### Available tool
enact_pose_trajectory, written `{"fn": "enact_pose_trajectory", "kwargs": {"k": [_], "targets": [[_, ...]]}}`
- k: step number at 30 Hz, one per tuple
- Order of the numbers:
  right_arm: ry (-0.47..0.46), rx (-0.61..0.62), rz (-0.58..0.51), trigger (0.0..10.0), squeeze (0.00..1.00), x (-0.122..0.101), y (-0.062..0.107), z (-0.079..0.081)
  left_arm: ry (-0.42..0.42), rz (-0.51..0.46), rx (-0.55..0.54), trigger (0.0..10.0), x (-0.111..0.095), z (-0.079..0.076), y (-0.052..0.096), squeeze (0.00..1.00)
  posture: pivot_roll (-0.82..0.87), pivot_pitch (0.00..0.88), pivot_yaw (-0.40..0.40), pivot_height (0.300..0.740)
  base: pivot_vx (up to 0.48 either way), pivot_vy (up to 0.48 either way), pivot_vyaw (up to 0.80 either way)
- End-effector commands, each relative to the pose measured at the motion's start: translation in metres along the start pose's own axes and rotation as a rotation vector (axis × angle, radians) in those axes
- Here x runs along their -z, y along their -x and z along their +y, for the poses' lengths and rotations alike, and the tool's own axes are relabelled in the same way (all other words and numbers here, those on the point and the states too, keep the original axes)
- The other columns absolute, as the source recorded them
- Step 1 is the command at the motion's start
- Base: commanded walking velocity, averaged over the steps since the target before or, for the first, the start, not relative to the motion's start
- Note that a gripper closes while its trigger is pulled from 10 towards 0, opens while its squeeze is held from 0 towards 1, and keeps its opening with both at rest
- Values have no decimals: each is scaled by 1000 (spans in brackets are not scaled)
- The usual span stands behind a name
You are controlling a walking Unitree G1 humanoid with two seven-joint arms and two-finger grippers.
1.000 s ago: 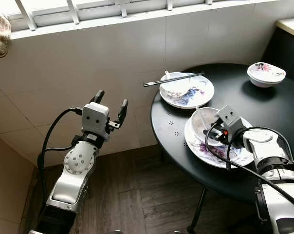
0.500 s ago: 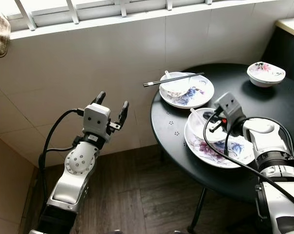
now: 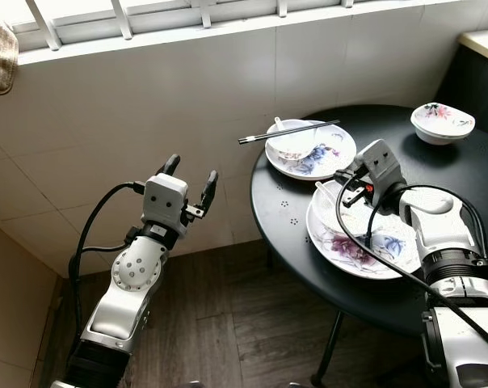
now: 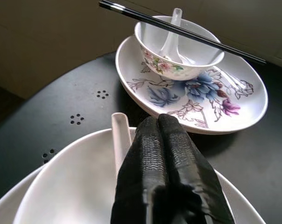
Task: Kitchen organization
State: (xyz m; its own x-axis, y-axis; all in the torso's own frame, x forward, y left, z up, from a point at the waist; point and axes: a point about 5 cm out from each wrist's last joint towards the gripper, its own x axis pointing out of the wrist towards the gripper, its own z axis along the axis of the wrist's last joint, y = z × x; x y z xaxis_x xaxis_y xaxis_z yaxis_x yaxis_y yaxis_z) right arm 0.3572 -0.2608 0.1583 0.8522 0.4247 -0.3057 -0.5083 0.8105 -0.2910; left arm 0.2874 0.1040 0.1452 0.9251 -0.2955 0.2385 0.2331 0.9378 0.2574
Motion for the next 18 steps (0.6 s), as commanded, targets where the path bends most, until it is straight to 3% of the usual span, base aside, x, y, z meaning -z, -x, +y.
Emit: {"fn": "enact_pose_trajectory", "kwargs": {"k": [1, 2, 4, 10, 15, 17, 18], "targets": [[-31, 35, -59, 10000, 812, -10, -2, -2, -14, -1, 0, 10000, 0, 2, -1, 0, -148, 0, 42, 740, 0, 0, 0], [-71, 32, -100, 10000, 1000, -13, -3, 0, -12, -2, -1, 10000, 0, 2, -1, 0, -148, 0, 42, 740, 0, 0, 0], [-110, 22, -155, 10000, 1000, -17, -6, 7, -9, -4, -3, 10000, 0, 2, -1, 0, -146, 0, 40, 740, 0, 0, 0], [-122, 2, -148, 10000, 1000, -10, -12, 20, -11, -4, -3, 10000, 0, 3, -1, 0, -143, 0, 45, 740, 0, 0, 0], [-116, 28, -157, 10000, 1000, -13, -12, 19, -13, -6, -5, 10000, 0, 5, -1, 0, -143, 0, 45, 740, 0, 0, 0], [-62, 146, -282, 10000, 1000, -36, -9, 11, -4, -13, -8, 10000, -1, 4, -2, 0, -149, 0, 46, 740, 0, 0, 0], [-62, 146, -282, 10000, 1000, -36, -9, 11, -4, -13, -8, 10000, -1, 4, -2, 0, -149, 0, 46, 740, 0, 0, 0]]}}
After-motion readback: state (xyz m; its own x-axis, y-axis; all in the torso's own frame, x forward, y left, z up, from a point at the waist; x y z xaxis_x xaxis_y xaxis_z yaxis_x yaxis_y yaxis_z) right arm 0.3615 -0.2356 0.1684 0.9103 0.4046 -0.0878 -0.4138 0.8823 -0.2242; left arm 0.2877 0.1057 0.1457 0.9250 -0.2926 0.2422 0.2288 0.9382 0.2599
